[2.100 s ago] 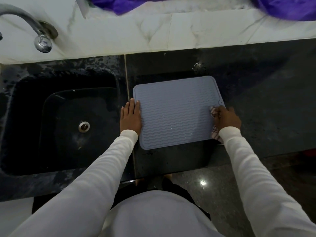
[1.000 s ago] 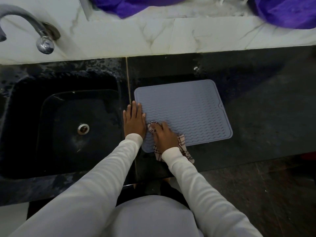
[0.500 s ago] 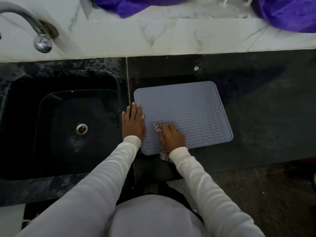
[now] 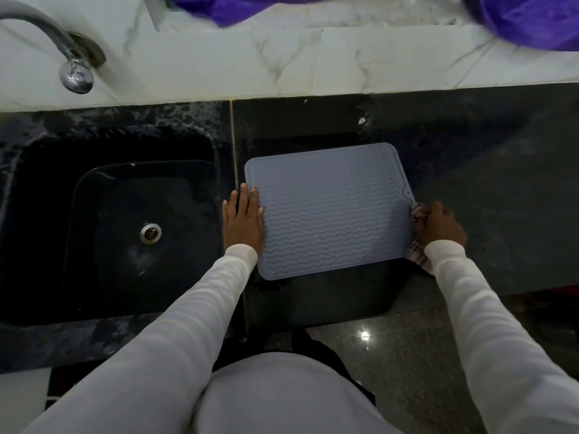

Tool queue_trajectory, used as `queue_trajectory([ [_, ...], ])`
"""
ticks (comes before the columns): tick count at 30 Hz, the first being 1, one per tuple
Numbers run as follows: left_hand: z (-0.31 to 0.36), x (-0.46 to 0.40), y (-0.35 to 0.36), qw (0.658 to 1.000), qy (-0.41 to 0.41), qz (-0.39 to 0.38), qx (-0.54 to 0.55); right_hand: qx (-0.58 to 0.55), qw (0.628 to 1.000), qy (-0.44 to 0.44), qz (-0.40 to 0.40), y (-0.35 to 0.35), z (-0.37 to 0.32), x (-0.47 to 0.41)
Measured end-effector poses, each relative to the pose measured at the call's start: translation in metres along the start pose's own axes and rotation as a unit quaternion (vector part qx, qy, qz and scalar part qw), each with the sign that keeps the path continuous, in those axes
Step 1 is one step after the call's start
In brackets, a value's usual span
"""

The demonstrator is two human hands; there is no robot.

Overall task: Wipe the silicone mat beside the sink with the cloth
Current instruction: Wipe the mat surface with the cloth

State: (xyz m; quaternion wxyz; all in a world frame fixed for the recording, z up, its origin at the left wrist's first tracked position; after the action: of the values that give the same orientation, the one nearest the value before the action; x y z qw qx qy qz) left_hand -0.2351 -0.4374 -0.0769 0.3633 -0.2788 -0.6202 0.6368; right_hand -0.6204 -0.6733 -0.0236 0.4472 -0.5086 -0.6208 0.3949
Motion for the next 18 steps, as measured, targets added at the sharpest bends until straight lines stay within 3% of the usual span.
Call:
queue_trajectory([
  [11,0.001,-0.001,0.003,1.0,-0.004,-0.002,-0.021,-0.025,0.998,0.047,-0.037,0.001,-0.005,0.0],
  [18,0.001,-0.003,0.001,1.0,-0.004,-0.011,-0.018,-0.143,0.984,-0.108,-0.01,-0.003,-0.111,0.057],
])
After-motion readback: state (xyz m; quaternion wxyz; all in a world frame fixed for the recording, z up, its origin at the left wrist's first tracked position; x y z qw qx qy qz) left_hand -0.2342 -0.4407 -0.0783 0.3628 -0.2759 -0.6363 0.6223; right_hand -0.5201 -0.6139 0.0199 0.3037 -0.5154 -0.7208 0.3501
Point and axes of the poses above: each hand's wrist, its own x-axis away from the middle knuckle, its own y-axis out of the palm, z = x × y, the point moved 9 cm from there along -x, towards the middle knuckle, and after that the axes turned 13 degrees about -x, right-handed, at the moved point
